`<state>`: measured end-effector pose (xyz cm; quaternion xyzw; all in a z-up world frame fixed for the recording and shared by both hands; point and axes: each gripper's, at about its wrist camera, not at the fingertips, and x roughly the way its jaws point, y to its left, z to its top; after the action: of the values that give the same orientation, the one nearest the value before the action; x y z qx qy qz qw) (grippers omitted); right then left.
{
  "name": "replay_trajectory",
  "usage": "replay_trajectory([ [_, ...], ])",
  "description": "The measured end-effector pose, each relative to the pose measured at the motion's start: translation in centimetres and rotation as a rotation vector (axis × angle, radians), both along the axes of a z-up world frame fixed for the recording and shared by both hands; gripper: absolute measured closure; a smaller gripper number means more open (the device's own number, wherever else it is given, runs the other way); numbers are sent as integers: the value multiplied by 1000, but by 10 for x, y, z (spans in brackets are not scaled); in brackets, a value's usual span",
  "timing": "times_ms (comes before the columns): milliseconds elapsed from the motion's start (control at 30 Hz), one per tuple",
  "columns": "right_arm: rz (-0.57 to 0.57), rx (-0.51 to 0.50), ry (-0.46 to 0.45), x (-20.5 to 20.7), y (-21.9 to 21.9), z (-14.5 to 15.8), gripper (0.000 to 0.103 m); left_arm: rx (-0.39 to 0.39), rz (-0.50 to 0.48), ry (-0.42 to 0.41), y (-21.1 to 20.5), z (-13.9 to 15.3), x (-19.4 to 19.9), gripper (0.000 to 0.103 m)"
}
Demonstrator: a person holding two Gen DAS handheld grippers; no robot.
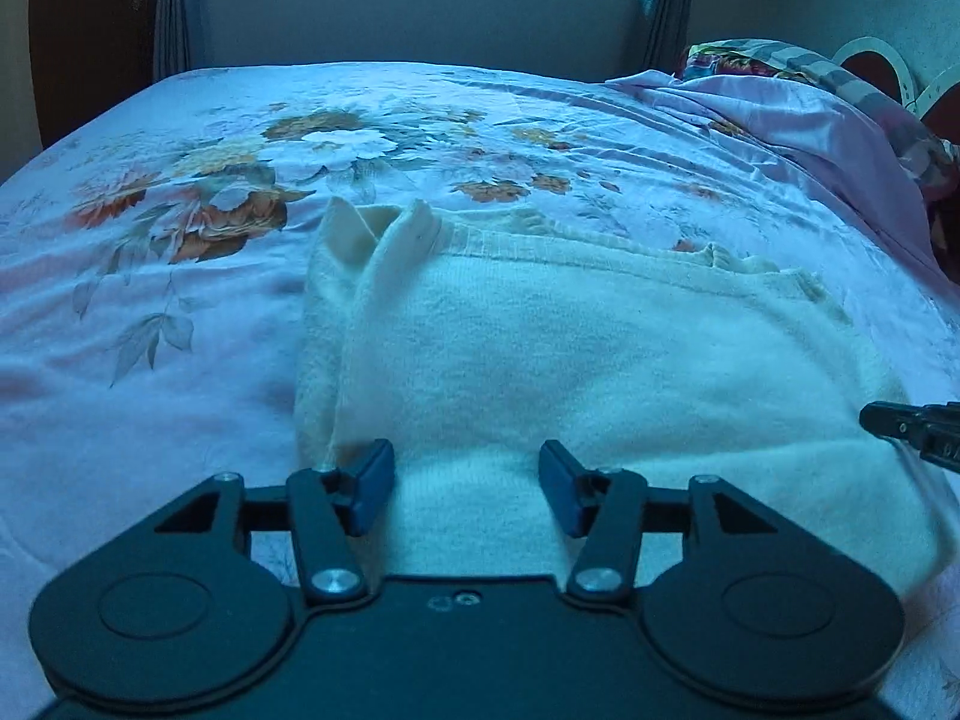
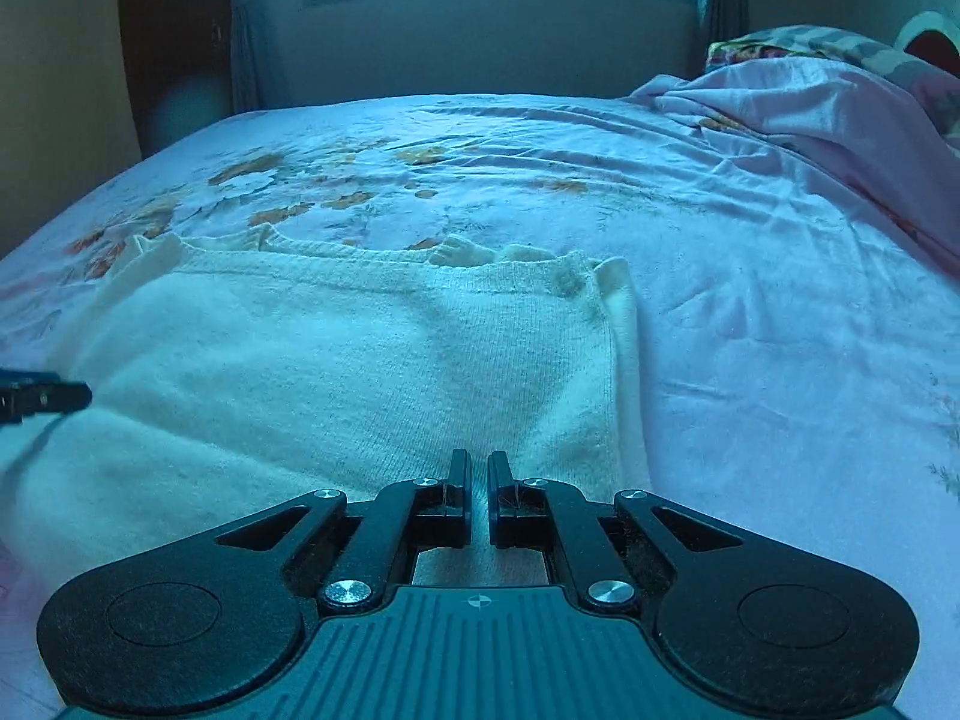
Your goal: Fold small clothes
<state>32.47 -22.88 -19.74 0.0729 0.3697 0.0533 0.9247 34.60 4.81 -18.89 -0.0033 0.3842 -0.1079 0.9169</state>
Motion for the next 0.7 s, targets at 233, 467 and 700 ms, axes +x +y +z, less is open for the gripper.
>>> replay_trajectory([
  [233, 45, 1, 21, -52, 23, -4, 100, 13, 3, 33, -10, -1, -32, 43],
  [467, 19, -27, 42, -68, 30, -7, 100, 40, 49, 53, -16, 1, -40, 42],
  [700, -26, -16, 49, -85, 32, -11, 100, 62, 73, 59, -18, 0, -56, 41],
])
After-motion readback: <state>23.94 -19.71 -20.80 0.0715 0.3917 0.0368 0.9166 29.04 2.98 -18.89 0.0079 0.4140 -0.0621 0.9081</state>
